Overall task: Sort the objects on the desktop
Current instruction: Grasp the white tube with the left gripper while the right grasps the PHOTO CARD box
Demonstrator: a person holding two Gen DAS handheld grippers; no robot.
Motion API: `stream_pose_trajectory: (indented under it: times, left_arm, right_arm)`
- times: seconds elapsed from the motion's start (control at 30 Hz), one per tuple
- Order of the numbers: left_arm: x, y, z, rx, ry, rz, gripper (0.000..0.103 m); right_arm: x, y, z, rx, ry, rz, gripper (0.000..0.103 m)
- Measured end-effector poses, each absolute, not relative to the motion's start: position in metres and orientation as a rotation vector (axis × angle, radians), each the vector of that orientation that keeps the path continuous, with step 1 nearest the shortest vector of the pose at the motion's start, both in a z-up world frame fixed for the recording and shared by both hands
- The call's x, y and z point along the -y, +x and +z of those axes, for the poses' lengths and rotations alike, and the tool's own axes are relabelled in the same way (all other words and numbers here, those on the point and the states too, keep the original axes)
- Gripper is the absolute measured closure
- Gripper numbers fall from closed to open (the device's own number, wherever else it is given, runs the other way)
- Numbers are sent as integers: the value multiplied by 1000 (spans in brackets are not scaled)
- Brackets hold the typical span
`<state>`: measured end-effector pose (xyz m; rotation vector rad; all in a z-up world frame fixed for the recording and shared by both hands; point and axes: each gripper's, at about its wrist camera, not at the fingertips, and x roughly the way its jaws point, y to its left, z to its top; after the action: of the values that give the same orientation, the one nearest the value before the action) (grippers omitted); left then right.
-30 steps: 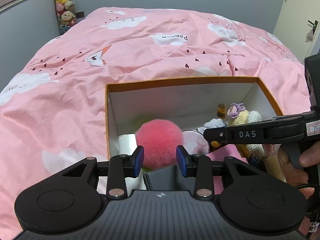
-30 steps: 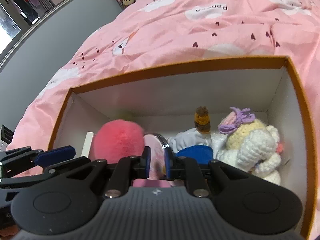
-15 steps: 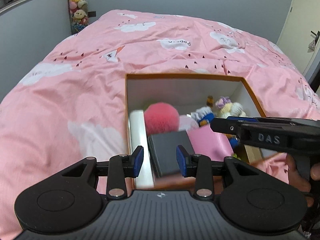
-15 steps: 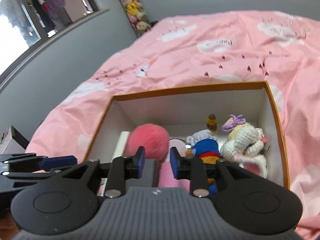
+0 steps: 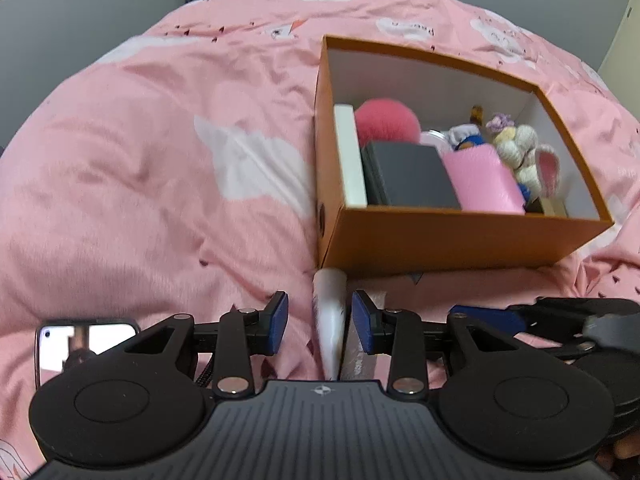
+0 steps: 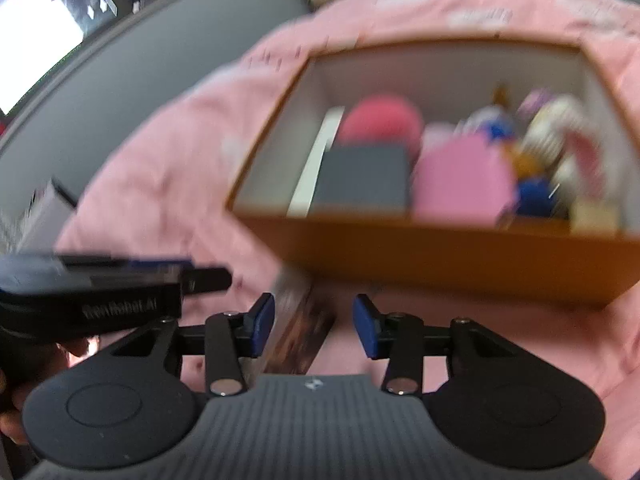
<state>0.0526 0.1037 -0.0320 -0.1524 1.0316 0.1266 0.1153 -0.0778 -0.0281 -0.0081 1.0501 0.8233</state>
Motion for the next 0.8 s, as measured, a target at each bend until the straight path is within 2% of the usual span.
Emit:
stream_pose_trajectory:
  times: [0.13,0.57,0.7,0.8]
  left_arm:
    - [-110,45,-35,-1037,-150,143,62]
    - [-124,39,-30,-1006,-184,151,62]
    - [-122,39,-31,-1011,-181,133,62]
    - [-118,41,-33,-1022,-173,114,62]
  right_arm:
    - [63,111,-44,-1114,-29,841,52]
    - [25,109,-60,-1136,-112,855,52]
    - [32,109,-58,-1136,-92,837,62]
    - [43,109,-56,-1124,-100,797,62]
